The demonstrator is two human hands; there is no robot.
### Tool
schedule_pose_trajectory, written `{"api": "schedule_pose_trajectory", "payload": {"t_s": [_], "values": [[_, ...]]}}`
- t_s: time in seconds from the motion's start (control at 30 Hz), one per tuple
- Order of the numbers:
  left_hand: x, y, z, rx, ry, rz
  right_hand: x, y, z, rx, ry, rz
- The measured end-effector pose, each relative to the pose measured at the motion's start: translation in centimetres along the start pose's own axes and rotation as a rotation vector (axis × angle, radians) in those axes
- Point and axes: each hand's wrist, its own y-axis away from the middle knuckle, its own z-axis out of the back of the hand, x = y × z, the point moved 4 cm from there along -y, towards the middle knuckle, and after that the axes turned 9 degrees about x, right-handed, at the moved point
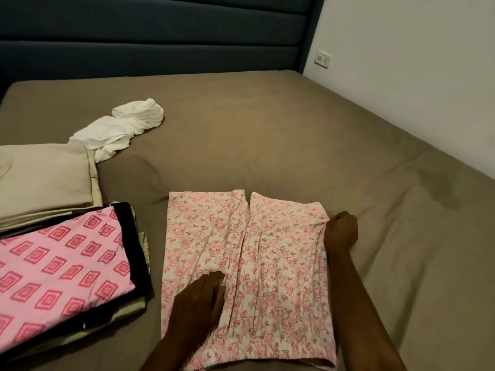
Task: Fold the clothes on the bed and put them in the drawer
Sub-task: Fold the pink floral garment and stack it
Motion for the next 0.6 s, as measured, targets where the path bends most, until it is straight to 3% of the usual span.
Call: {"api": "schedule_pose_trajectory", "payload": {"t_s": [0.1,0.2,0.3,0.43,0.5,0.6], "values": [[0.0,0.2,0.0,-0.001,0.009,0.002,2.3,2.2,-0.1,-0.014,0.17,0.296],[-0.1,0.6,0.2,0.006,0.016,-0.006,2.1,3.4,-3.5,0.267,0.322,0.611],[-0.3,0.9,0.3,0.029,0.014,-0.019,1.7,2.8,-3.9,0.414,0.24,0.52],[-0.3,1.6,0.5,0.009,0.003,-0.025,0.5,4.3,-0.6,0.224,-0.136,0.315],[-0.1,2.8,1.3,-0.07,0.028,0.038,-1.4,7.2,1.8,0.114,-0.152,0.132],[0.8,5.2,3.0,-0.196,0.008,0.227,-3.9,12.9,3.5,0.128,-0.059,0.016]]}}
